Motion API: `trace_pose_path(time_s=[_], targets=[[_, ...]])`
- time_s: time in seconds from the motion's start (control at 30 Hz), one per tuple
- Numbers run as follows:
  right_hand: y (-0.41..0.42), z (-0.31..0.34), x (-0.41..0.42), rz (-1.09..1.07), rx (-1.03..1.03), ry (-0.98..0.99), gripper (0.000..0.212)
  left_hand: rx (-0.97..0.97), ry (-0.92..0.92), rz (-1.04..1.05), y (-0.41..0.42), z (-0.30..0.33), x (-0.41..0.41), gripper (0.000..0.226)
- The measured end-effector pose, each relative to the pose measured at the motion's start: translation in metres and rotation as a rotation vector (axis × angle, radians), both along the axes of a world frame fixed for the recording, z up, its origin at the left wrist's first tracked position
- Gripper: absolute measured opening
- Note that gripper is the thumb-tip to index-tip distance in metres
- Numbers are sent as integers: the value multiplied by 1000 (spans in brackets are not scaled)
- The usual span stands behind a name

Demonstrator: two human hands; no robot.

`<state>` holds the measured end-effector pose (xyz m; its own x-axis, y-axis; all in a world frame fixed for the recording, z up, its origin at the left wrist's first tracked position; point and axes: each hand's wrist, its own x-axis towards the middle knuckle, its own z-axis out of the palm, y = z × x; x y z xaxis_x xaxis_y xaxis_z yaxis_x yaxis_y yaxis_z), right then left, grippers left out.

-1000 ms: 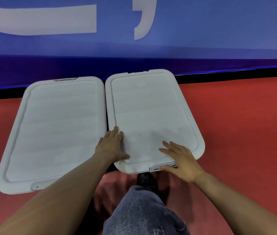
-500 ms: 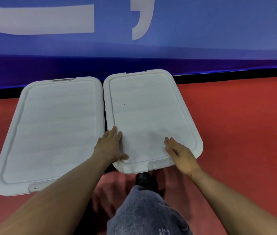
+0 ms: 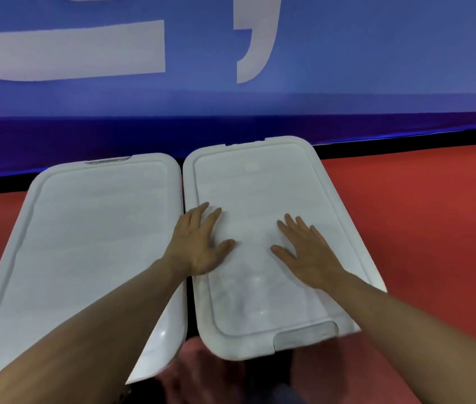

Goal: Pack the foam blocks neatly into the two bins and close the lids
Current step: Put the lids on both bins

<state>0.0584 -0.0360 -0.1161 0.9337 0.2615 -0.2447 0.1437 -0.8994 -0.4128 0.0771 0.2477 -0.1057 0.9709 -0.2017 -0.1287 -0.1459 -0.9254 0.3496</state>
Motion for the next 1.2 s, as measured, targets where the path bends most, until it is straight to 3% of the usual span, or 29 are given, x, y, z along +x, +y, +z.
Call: trace_pose_path(time_s=[0.23,0.43,0.63,0.83,1.2], targets=[[34,7,141,46,-115,-78,75,184,-88,106,21,-20,82,84],[58,-1,221,-30,-110,-27,76,183,-51,125,26,-35,105,87],[81,-12,282,2,-179,-232,76,173,-73,119,27,-39,108,87],[90,-10,306,41,-326,-154,91,140,-82,129,28,-44,112,86],[89,-10,320,106,-377,-106,100,140,-78,131,29,-43,112,85]])
